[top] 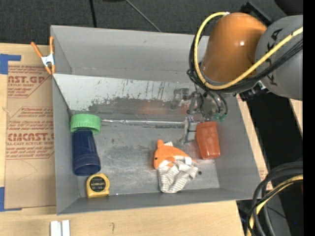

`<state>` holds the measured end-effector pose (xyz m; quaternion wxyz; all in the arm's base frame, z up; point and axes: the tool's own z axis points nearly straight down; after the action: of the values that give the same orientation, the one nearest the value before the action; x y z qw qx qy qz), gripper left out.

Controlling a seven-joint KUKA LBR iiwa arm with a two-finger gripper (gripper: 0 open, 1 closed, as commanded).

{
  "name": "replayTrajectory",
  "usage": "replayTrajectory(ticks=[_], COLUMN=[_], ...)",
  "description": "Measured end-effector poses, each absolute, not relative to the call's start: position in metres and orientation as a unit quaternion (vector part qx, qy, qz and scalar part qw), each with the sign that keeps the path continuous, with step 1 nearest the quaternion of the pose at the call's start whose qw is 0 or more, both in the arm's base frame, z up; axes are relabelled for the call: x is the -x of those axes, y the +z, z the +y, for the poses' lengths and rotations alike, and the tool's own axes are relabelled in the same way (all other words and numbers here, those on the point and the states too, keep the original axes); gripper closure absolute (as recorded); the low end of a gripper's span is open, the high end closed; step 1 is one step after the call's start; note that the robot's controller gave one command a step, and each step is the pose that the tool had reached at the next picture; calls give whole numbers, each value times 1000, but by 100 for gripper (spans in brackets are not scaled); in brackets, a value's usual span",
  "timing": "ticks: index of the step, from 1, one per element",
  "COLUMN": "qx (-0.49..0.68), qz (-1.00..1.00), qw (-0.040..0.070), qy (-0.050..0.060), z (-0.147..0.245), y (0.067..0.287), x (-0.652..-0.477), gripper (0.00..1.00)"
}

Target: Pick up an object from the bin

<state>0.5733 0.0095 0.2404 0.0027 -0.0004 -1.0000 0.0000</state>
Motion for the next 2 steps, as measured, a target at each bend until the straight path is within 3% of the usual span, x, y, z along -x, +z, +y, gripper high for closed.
replayTrajectory(ticks=[1, 2], qx=[0, -20], qz=[-1000, -1000], qw=[-1, -4], qy=[0, 0], z=[10, 8], y=[245, 181], x=[-575, -572], gripper=[0, 0])
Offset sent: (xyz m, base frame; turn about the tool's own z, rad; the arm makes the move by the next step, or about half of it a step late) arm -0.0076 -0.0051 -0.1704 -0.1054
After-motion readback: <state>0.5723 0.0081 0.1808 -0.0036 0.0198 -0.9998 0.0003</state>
